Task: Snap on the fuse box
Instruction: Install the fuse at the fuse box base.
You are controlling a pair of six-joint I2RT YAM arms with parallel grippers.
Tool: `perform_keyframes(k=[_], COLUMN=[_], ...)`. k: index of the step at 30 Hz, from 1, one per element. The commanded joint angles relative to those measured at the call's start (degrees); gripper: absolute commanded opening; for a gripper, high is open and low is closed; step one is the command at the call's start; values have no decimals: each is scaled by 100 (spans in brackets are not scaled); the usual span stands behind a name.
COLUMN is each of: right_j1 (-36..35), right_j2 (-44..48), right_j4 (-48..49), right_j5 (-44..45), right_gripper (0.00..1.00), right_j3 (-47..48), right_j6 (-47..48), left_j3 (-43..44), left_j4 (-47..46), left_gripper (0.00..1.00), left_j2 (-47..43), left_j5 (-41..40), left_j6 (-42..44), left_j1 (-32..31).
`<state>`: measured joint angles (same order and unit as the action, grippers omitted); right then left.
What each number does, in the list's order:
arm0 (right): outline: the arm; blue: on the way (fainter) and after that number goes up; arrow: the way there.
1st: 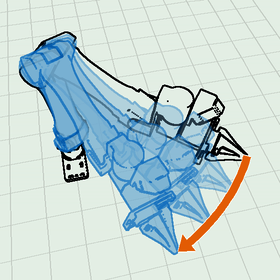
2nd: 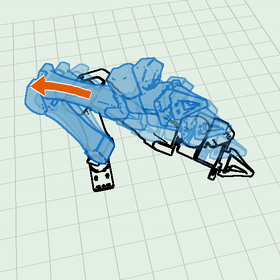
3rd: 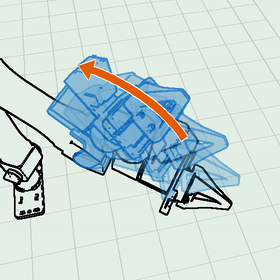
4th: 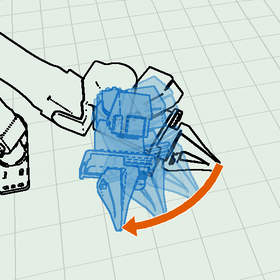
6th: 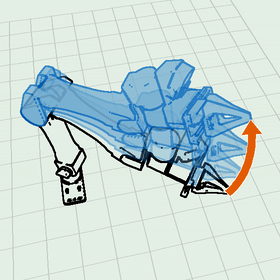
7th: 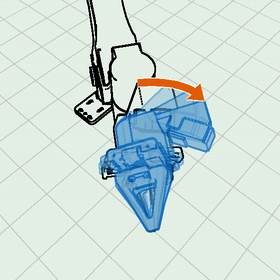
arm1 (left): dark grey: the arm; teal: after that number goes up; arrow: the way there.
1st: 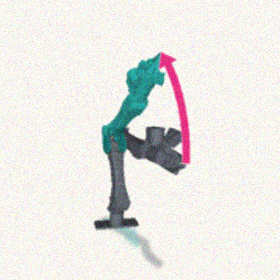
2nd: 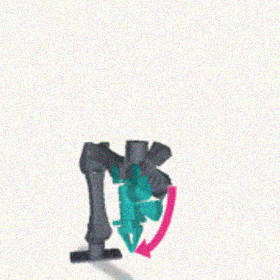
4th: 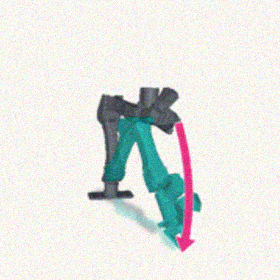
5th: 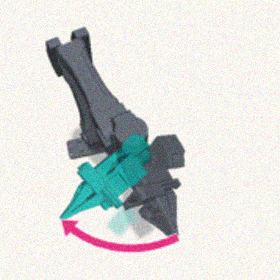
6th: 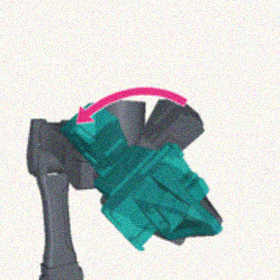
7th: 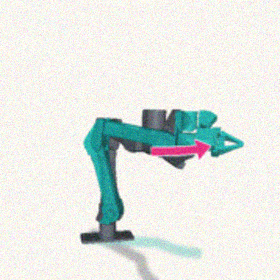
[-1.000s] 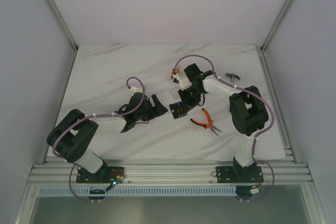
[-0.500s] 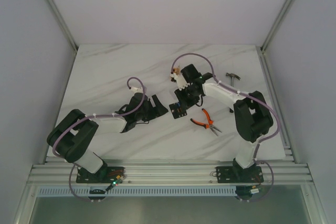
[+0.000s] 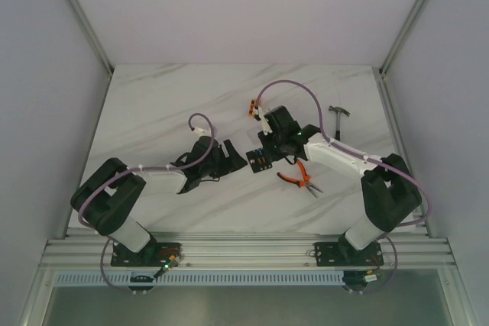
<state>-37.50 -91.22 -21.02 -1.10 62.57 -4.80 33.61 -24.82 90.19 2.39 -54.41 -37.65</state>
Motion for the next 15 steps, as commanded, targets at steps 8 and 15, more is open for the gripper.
perform_keyframes(k=[8,15], right_j1=[-56,-56], right_j2=[-251,-455], right_j4=[589,590], right_j5=[505,383], right_gripper=[27,27], right_j3=[-151,-103], right_j6=[-285,-293], left_j3=[308,499], left_j4=[261,118], left_gripper=[71,63], left_j2=[452,744], left_j5=[101,240], left_j6=[-122,-188], left_j1=[-144,-190])
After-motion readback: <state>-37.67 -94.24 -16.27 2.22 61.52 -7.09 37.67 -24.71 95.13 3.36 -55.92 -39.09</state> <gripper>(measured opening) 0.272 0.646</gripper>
